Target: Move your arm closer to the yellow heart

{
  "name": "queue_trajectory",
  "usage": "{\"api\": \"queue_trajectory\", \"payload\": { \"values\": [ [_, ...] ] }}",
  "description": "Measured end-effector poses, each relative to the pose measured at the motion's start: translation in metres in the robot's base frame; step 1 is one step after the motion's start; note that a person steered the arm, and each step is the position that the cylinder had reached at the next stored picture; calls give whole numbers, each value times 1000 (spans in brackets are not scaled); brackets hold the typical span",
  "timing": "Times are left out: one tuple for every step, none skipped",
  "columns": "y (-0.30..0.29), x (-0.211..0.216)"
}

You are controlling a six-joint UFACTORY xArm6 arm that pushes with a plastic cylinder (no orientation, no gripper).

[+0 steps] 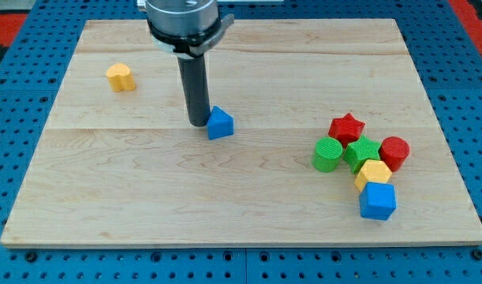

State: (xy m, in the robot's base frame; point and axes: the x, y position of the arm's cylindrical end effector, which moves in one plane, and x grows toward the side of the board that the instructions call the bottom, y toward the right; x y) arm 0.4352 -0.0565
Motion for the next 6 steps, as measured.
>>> {"api": "queue_trajectory", "payload": {
  "values": [
    [40, 15],
    [94, 15],
    [120, 15],
    [103, 15],
    [68, -59],
    [5, -117]
  ]
}}
